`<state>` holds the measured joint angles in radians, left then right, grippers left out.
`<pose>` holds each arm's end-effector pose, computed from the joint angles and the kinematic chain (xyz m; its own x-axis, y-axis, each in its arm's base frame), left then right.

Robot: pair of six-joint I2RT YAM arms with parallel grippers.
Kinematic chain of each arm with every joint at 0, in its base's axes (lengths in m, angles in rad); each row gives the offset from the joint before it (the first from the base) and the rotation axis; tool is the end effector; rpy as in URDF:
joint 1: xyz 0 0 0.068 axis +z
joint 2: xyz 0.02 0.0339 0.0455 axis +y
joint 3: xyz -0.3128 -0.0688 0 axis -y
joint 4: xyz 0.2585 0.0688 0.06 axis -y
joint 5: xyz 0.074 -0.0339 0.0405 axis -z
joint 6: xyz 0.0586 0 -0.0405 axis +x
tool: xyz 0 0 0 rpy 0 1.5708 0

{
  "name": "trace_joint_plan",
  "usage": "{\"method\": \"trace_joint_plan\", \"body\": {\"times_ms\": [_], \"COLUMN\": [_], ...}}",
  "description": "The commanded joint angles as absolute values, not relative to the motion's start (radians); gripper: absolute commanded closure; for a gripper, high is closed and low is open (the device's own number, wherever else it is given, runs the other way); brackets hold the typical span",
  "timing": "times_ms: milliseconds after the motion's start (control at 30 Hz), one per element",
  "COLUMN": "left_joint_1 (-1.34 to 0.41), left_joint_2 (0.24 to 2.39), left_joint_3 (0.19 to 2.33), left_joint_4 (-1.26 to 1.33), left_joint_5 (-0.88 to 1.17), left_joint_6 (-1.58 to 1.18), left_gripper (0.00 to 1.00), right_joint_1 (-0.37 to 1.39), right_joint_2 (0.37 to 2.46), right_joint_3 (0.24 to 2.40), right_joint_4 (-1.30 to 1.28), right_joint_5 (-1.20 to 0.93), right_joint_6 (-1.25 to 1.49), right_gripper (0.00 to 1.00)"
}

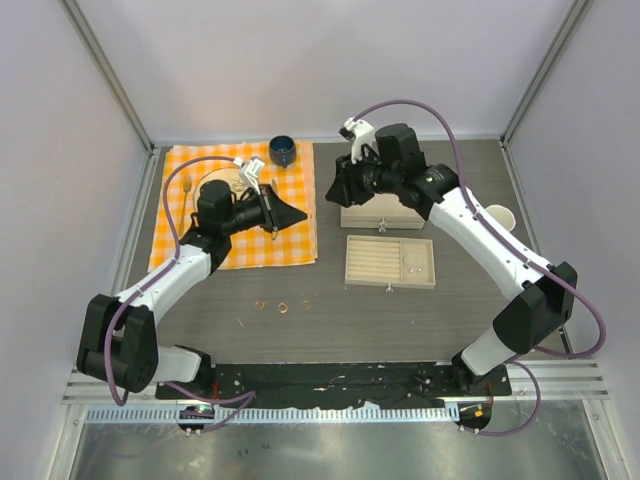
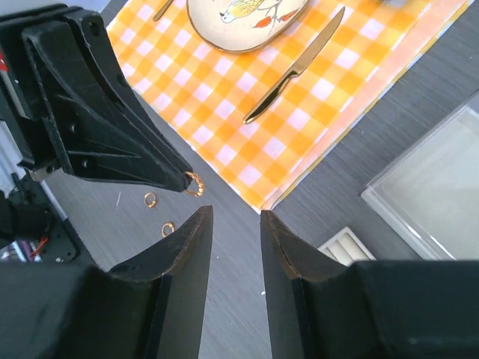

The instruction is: Organize the mixed jewelry

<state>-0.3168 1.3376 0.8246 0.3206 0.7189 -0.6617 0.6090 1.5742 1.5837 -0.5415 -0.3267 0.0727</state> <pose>0.2904 -0.1358 0.3207 -0.6648 -0.2687 -0.6970 0.5579 0.4419 -0.7025 0.3096 0.2389 0.4231 -0.4708 -0.2445 -0.8477 -0.7364 0.6381 0.2250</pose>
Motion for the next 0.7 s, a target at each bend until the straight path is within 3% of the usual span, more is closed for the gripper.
{"method": "trace_joint_plan", "body": {"times_ms": [0,233,667], "left_joint_1": [-0.308,-0.308,-0.310], "left_joint_2": [1.322,1.327,1.321], "left_joint_3": [0.827,0.821,0.811], "left_joint_4": [0.486,0.551,0.569], "left_joint_5": [0.842,0.934,0.996], "left_joint_6": [-0.744,-0.804,-0.824], "left_gripper": [1.00,1.00,1.00], "right_joint_1": [0.589,0.583,0.583], "right_joint_2": [1.513,1.517,1.517], "right_joint_3": [1.528,1.506,1.491], "right_joint_4": [-0.457,-0.462,-0.457], "right_joint_5": [-0.552,-0.690,-0.723], "right_joint_6": [0.121,0.100,0.071], "right_gripper": [0.62,0.61,0.60]}}
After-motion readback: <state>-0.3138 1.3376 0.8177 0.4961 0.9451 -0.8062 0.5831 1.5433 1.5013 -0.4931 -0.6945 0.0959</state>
